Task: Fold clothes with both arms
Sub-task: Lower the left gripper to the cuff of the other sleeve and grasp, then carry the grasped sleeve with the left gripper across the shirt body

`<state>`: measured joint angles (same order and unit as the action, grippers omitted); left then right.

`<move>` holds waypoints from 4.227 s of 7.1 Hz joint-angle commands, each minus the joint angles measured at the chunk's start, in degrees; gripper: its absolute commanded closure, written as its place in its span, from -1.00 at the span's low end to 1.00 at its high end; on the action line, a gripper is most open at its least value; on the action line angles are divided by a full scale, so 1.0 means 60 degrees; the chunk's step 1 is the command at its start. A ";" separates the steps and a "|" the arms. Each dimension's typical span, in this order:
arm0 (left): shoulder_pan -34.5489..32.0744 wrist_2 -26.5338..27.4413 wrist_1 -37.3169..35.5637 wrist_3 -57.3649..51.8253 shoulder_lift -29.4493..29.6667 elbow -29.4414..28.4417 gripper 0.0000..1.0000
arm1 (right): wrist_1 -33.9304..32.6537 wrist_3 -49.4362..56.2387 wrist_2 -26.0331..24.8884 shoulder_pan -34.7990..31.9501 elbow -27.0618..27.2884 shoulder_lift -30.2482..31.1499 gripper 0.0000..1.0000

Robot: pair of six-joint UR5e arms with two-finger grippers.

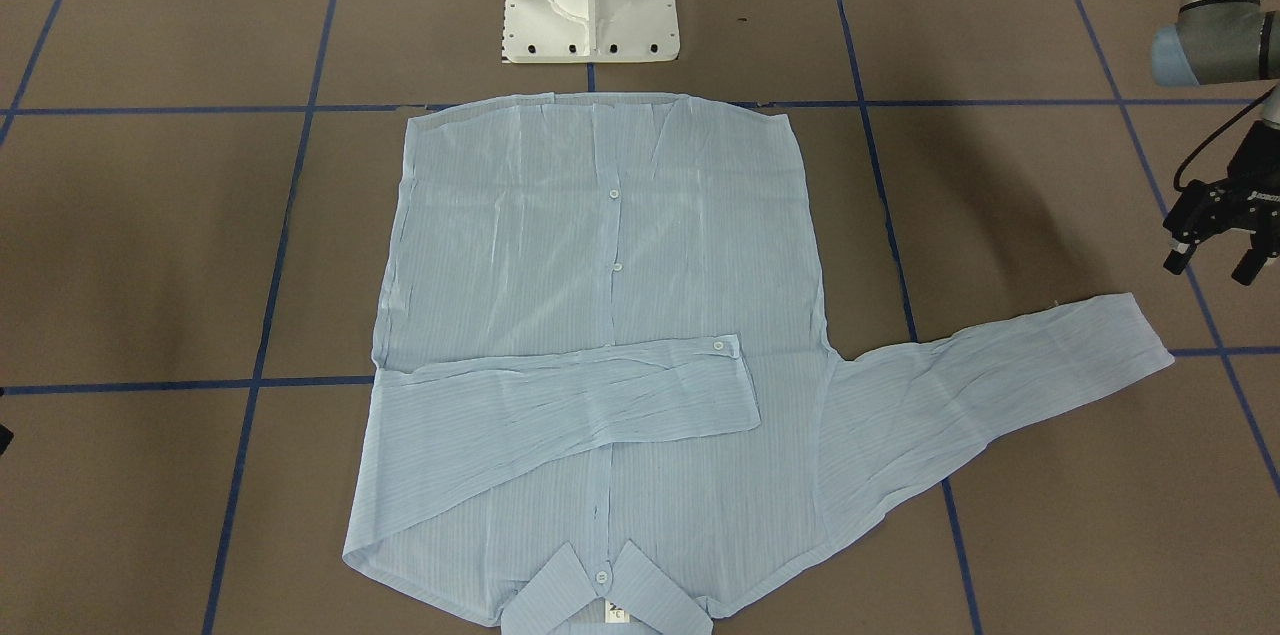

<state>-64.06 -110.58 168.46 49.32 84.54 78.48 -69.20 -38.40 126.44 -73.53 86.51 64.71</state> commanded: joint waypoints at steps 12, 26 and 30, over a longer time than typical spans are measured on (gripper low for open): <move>0.1272 0.0369 0.1058 0.1493 0.0778 -0.1859 -0.41 | 0.0122 0.0014 -0.0126 -0.0006 0.0200 0.0509 -1.00; 0.1272 0.0354 0.1073 0.1346 0.0661 -0.1844 1.00 | 0.0122 -0.0059 -0.0097 -0.0006 0.0523 0.0773 -1.00; 0.1155 0.0325 0.1073 -0.0533 0.1142 -0.0062 1.00 | 0.0122 -0.0118 -0.0082 -0.0006 0.0567 0.0773 -1.00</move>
<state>-56.89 -108.68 174.77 52.25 90.12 74.50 -68.47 -39.06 125.94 -73.56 89.76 69.35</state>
